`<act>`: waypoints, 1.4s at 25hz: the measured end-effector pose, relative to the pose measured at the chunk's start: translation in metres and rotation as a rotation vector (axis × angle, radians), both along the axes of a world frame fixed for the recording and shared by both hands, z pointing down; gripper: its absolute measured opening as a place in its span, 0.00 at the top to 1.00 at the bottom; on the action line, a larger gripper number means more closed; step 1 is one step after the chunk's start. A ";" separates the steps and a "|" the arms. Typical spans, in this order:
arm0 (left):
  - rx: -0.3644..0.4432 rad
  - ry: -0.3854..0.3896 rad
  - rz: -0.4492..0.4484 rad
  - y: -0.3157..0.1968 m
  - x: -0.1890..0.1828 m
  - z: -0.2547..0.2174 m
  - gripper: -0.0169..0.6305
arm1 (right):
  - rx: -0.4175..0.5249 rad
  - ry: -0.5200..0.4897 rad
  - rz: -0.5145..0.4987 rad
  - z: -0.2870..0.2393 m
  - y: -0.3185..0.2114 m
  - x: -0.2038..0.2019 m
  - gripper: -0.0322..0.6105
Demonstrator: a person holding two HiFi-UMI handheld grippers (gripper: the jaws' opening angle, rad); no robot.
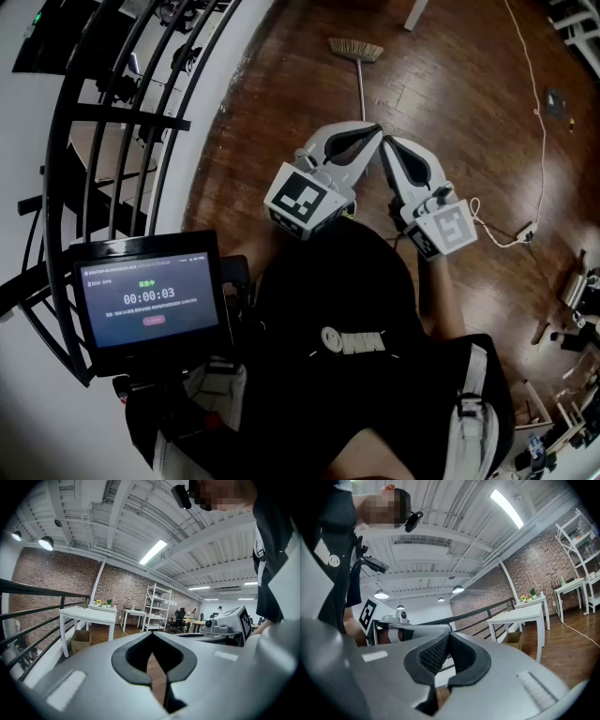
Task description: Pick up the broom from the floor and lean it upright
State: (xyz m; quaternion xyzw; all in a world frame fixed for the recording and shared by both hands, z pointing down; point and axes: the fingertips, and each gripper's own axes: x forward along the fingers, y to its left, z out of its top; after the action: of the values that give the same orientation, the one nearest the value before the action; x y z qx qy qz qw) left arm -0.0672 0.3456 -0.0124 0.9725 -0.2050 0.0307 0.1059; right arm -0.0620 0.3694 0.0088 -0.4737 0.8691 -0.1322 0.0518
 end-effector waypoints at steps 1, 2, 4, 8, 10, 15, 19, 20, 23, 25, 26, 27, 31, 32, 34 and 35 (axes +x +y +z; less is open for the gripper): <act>0.013 -0.010 -0.004 0.000 -0.001 -0.004 0.95 | 0.003 0.036 -0.010 -0.004 -0.002 0.000 0.95; 0.025 -0.021 -0.009 -0.003 -0.003 -0.008 0.95 | 0.004 0.071 -0.021 -0.006 -0.005 0.001 0.95; 0.030 -0.040 -0.031 -0.021 -0.009 -0.005 0.95 | 0.000 0.138 -0.044 -0.003 -0.021 0.006 0.95; -0.063 -0.032 -0.104 -0.102 -0.021 0.030 0.95 | -0.029 0.311 -0.141 0.041 -0.094 0.024 0.95; -0.077 -0.031 -0.140 -0.134 -0.028 0.042 0.95 | -0.040 0.456 -0.241 0.068 -0.124 0.026 0.94; -0.074 0.001 -0.149 -0.177 -0.039 0.058 0.95 | -0.106 0.765 -0.633 0.153 -0.161 0.015 0.74; -0.063 -0.060 -0.167 -0.216 -0.034 0.106 0.95 | -0.101 0.986 -0.894 0.232 -0.193 0.020 0.66; -0.073 -0.068 -0.170 -0.221 -0.032 0.119 0.95 | -0.109 1.007 -0.931 0.249 -0.198 0.020 0.64; -0.163 -0.094 -0.168 -0.236 -0.026 0.165 0.95 | -0.182 0.973 -0.967 0.292 -0.216 0.026 0.64; -0.186 -0.096 -0.185 -0.258 -0.019 0.190 0.95 | -0.228 0.962 -0.964 0.320 -0.241 0.036 0.64; -0.178 -0.096 -0.196 -0.270 -0.016 0.202 0.95 | -0.245 0.962 -0.967 0.336 -0.253 0.041 0.64; -0.170 -0.102 -0.207 -0.279 -0.013 0.217 0.95 | -0.256 0.955 -0.977 0.355 -0.260 0.044 0.64; -0.174 -0.166 -0.274 -0.305 -0.003 0.307 0.95 | -0.233 0.959 -1.127 0.467 -0.267 0.058 0.64; -0.180 -0.180 -0.292 -0.313 0.000 0.333 0.95 | -0.213 1.003 -1.177 0.504 -0.270 0.066 0.64; -0.184 -0.200 -0.314 -0.332 0.009 0.389 0.95 | -0.174 1.108 -1.256 0.581 -0.281 0.083 0.64; -0.180 -0.207 -0.321 -0.342 0.015 0.417 0.95 | -0.159 1.152 -1.293 0.619 -0.285 0.090 0.63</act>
State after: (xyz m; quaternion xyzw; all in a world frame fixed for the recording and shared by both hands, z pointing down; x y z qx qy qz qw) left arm -0.0523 0.0035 0.4041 0.9056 -0.3636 0.1311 0.1745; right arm 0.0280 0.0847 0.6274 0.1175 0.8468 0.0643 -0.5148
